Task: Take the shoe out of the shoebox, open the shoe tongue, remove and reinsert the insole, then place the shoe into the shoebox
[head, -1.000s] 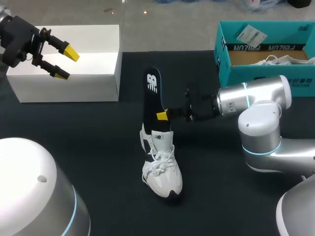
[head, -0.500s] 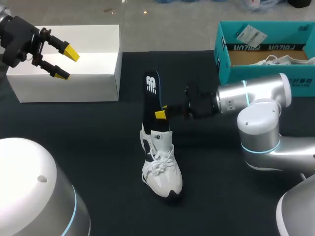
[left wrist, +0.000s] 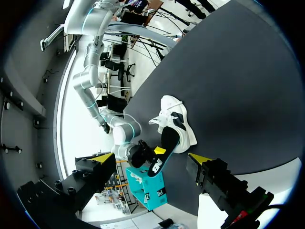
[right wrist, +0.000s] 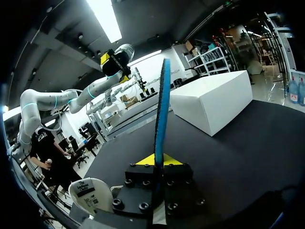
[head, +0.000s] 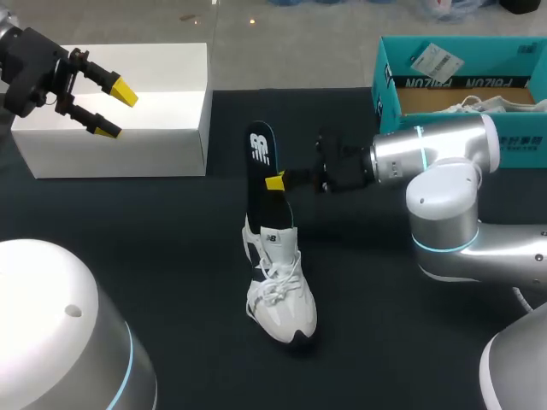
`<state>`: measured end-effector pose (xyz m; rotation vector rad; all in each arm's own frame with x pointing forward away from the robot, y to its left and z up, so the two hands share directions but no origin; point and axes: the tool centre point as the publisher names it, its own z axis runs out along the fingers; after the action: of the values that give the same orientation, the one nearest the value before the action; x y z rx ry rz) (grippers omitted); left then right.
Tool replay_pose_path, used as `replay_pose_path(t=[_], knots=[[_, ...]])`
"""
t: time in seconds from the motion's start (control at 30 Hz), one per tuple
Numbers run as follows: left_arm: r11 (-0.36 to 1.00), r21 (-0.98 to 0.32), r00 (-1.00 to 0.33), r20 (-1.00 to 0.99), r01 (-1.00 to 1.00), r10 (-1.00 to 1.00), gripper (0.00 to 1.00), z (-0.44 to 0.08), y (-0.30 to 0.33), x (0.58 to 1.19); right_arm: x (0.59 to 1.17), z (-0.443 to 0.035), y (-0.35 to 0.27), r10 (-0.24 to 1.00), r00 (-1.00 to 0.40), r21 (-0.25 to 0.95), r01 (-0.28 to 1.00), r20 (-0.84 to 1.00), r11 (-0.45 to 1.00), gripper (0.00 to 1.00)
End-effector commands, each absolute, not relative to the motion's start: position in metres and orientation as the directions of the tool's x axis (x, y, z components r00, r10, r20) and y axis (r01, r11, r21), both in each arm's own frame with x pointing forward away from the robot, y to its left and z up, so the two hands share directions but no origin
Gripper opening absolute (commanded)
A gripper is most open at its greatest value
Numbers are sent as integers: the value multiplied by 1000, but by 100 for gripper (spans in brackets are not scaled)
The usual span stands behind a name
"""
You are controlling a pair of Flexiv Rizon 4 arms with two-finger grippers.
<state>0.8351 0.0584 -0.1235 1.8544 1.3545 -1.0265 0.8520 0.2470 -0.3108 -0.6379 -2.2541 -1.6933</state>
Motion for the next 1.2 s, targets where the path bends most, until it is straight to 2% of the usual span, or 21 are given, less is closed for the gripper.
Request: replay_pose_path(t=[0.03, 0.63, 0.67, 0.7, 0.73, 0.87, 1.07, 1.17, 1.2], knots=[[-287, 34, 175, -859, 957, 481, 100, -123, 59, 835, 849, -318, 251, 182, -870, 837, 491, 458, 243, 0], [-287, 34, 175, -859, 957, 481, 100, -123, 59, 835, 809, -342, 236, 192, -823, 776, 567, 534, 277, 0], [-287, 34, 175, -859, 957, 481, 100, -123, 59, 835, 809, -341, 237, 192, -824, 776, 567, 534, 276, 3], [-287, 34, 175, -859, 957, 481, 100, -123, 59, 835, 810, -339, 238, 193, -825, 779, 564, 531, 272, 12], [-287, 34, 175, -859, 957, 481, 100, -123, 59, 835, 812, -335, 239, 193, -831, 788, 557, 522, 264, 36], [-287, 34, 175, -859, 957, 481, 100, -123, 59, 835, 823, -322, 245, 191, -848, 811, 530, 495, 247, 42], [-287, 34, 175, -859, 957, 481, 100, -123, 59, 835, 850, -309, 258, 191, -865, 838, 498, 464, 221, 29], [-287, 34, 175, -859, 957, 481, 100, -123, 59, 835, 860, -307, 263, 192, -872, 847, 486, 451, 218, 13], [-287, 34, 175, -859, 957, 481, 100, -123, 59, 835, 862, -307, 264, 190, -875, 850, 480, 445, 220, 3]])
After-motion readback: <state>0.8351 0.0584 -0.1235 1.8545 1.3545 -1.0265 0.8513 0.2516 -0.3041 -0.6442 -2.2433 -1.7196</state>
